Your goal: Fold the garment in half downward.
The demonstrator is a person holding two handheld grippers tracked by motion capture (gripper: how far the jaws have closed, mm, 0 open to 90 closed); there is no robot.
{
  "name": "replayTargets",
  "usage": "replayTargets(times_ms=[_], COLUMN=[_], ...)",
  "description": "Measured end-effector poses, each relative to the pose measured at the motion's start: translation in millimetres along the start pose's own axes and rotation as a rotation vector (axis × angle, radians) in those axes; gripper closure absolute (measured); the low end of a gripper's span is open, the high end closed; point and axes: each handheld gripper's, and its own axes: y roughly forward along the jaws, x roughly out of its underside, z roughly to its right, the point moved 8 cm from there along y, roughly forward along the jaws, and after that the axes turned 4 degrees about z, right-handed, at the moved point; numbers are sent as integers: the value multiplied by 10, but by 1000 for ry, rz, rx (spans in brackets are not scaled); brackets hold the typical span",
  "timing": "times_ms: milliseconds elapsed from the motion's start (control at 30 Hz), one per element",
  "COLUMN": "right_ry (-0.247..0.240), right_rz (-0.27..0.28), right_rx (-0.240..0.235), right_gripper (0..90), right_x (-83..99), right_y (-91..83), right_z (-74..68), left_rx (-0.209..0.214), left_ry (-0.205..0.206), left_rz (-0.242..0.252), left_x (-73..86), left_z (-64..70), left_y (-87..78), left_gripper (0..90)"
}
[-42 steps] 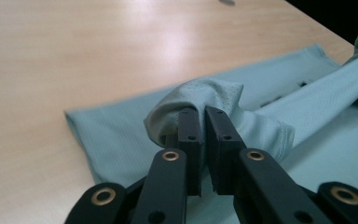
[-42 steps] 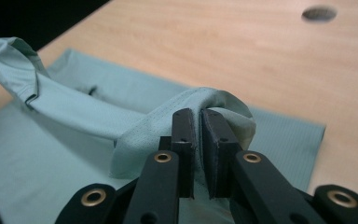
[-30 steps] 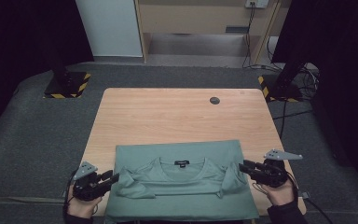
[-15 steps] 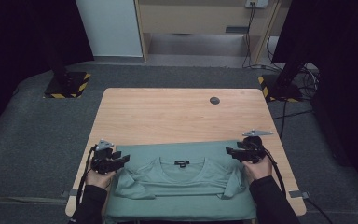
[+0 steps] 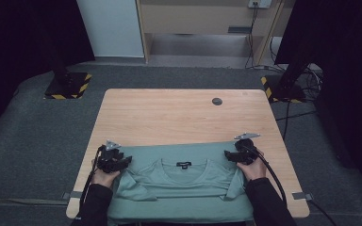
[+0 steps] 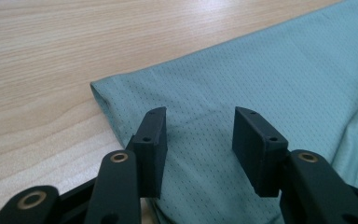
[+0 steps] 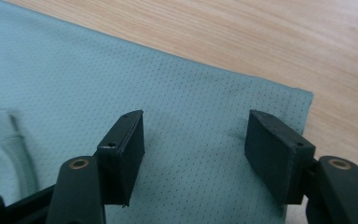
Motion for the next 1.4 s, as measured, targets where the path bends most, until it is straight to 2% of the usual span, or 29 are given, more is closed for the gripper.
replayTargets(times_ms=[33,133,167,600,767,833,933,1033,1133,1267,1333,1400], right_ry=[-8,5,11,86,88,99,118,126,136,143,144,122], right_rz=[6,39,53,151,101,114,132,110,137,179,173,150], right_rx=[11,26,33,99,114,114,96,91,72,-1,-45,-66], right_gripper=[365,359,355,361,355,356,345,316,314,311,308,308], right_x=[-5,-37,-51,-172,-280,-320,-324,-309,-327,-360,-342,-304], right_y=[12,59,79,233,321,361,362,314,193,-54,-154,-233], right_z=[4,45,63,317,387,417,432,438,449,396,339,286], left_rx=[-6,-48,-54,-69,-71,-67,-38,25,44,92,110,127], left_ry=[5,61,67,47,44,43,17,-51,-53,-68,-57,-46], left_rz=[-2,-19,-24,-23,-22,-22,-26,-19,6,30,27,22], left_x=[-10,-58,-82,-405,-471,-486,-504,-514,-519,-481,-443,-392], left_z=[-9,-16,-18,-126,-150,-162,-167,-153,-125,-57,-6,41], left_y=[11,72,97,439,509,523,529,479,372,197,122,52], left_gripper=[547,548,545,540,540,538,509,480,470,446,437,429])
